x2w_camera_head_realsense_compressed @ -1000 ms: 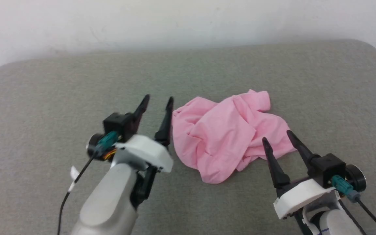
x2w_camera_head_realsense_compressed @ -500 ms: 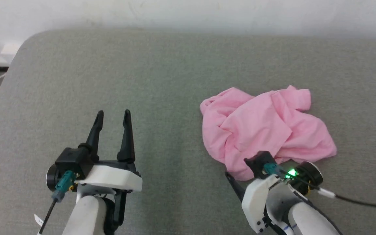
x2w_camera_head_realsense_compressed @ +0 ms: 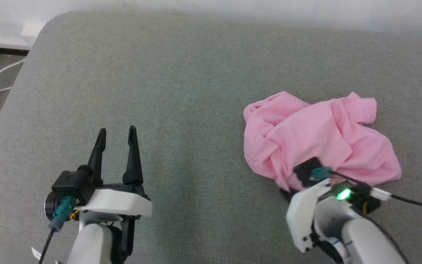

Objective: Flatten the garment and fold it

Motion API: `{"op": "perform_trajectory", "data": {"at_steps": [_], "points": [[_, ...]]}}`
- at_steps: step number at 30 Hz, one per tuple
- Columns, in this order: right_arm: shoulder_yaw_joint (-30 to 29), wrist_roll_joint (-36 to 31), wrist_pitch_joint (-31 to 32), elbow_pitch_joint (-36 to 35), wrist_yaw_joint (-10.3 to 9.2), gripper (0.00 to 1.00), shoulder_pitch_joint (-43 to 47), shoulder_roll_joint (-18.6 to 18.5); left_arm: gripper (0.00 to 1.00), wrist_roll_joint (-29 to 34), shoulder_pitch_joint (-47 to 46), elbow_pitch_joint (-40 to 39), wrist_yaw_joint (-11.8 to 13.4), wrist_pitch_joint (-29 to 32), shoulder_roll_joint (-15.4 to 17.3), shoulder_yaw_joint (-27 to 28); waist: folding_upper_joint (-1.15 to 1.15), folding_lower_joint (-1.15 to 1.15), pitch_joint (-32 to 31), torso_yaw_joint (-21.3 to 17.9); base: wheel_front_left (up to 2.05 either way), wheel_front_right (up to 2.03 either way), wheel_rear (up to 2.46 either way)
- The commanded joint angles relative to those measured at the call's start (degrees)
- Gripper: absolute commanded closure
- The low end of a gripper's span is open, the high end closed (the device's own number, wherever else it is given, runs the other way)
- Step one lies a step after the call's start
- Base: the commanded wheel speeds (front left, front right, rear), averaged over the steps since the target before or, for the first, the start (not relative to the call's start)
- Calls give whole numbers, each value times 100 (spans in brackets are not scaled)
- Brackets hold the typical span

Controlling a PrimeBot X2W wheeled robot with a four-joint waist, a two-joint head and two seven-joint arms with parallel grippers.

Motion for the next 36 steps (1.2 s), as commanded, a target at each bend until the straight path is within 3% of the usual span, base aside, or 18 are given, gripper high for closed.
{"op": "perform_trajectory", "data": {"at_steps": [1, 6, 10, 14, 18, 19, 21, 28, 32, 36], "points": [[-162, 25, -120, -126, -5, 100, 117, 35, 0, 33, 79, 22, -33, -27, -29, 33, 0, -1, -88, -77, 0, 0, 0], [-1410, -135, -702, -979, -5, 100, 520, 236, 0, 108, 112, 112, -105, -27, -38, 117, 0, -1, -258, -286, 0, 0, 0], [-2591, -377, -815, -1391, -5, 100, 870, 385, 0, 144, 127, 169, -168, -27, -41, 180, 0, -1, -348, -485, 0, 0, 0], [-3511, -512, -680, -1288, -5, 100, 1082, 448, 0, 160, 108, 240, -230, -27, -43, 164, 0, -1, -363, -635, 0, 0, 0], [-4047, -279, -569, -802, -5, 100, 1119, 457, 0, 152, 130, 264, -204, -27, -43, 71, 0, -1, -377, -755, 0, 0, 0], [-4098, -262, -584, -712, -5, 87, 1111, 457, 0, 152, 136, 275, -203, -27, -43, 48, 0, -1, -380, -776, 0, 0, 0], [-4086, -196, -722, -636, -5, 0, 1076, 458, 0, 149, 150, 304, -216, -27, -44, 6, 0, -1, -393, -833, 0, 0, 0], [-3942, -314, -2071, -942, -5, 0, 1089, 459, 0, -3, 94, 446, -304, -27, -44, -341, 0, -1, -474, -966, 0, 0, 0], [-3559, -355, -2804, -1145, -5, 0, 1243, 459, 0, -248, -41, 746, -418, -19, -44, -962, 0, -1, -514, -1061, 0, 0, 0], [-3128, -346, -3130, -1231, -5, 0, 1388, 459, 0, -760, -358, 1012, -484, 270, -44, -1689, 0, -1, -534, -1176, 0, 0, 0]]}}
